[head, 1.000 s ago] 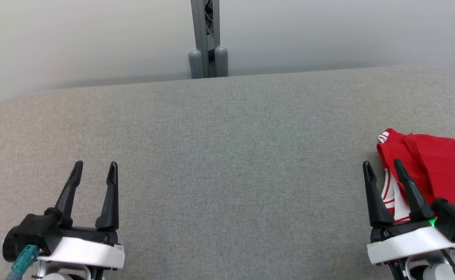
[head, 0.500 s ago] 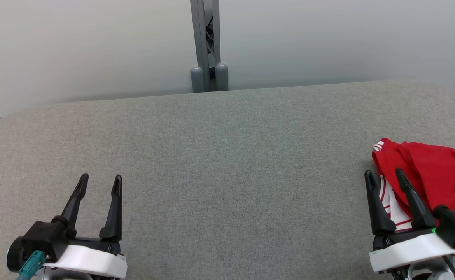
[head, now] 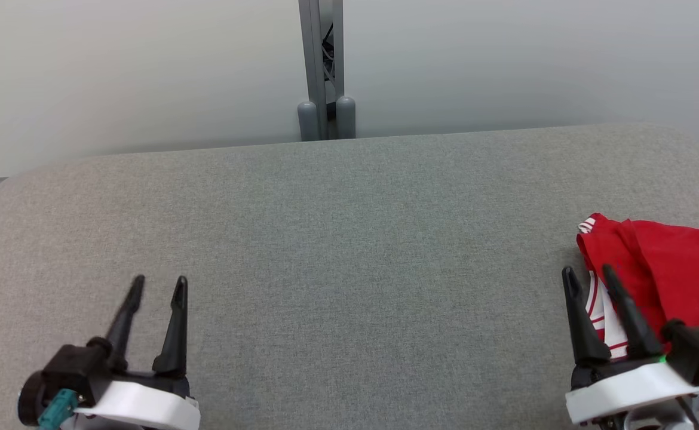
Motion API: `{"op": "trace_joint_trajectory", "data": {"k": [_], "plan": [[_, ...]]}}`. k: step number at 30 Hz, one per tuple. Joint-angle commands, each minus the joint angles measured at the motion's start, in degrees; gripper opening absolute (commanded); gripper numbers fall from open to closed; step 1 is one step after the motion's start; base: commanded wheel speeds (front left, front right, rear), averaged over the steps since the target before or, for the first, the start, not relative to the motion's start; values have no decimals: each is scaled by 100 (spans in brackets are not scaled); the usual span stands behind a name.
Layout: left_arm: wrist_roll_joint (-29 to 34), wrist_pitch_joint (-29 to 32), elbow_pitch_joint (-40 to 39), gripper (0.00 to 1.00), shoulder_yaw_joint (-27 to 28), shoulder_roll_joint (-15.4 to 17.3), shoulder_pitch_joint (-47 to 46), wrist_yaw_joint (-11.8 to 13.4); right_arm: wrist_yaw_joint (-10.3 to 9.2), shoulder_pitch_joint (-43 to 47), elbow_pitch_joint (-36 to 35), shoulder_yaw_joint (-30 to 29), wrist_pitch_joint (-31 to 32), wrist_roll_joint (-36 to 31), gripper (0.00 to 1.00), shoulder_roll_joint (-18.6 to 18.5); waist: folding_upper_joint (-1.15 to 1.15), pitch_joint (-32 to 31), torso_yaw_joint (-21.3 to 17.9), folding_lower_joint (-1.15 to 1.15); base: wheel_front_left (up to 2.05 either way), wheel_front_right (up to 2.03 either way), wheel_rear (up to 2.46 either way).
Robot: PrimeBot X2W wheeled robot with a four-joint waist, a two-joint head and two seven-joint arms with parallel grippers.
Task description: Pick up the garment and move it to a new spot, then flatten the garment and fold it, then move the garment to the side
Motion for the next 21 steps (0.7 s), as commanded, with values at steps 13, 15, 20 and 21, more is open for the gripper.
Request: {"op": "trace_joint_trajectory", "data": {"k": [13,15,20,21], "plan": [[-1013,-59,54,0,-55,-191,151,-163,0,20,235,-222,458,1258,0,-122,0,-2,10,0,0,0,0],[-1189,-69,48,0,-57,-216,166,-191,0,5,268,-281,552,1463,0,-138,0,-3,11,0,0,0,0],[-1614,-94,31,0,-62,-274,204,-259,0,-34,348,-438,790,1943,0,-166,0,-4,16,0,0,0,0],[-1697,-99,28,0,-63,-286,212,-271,0,-43,363,-471,837,2034,0,-171,0,-4,17,0,0,0,0]]}}
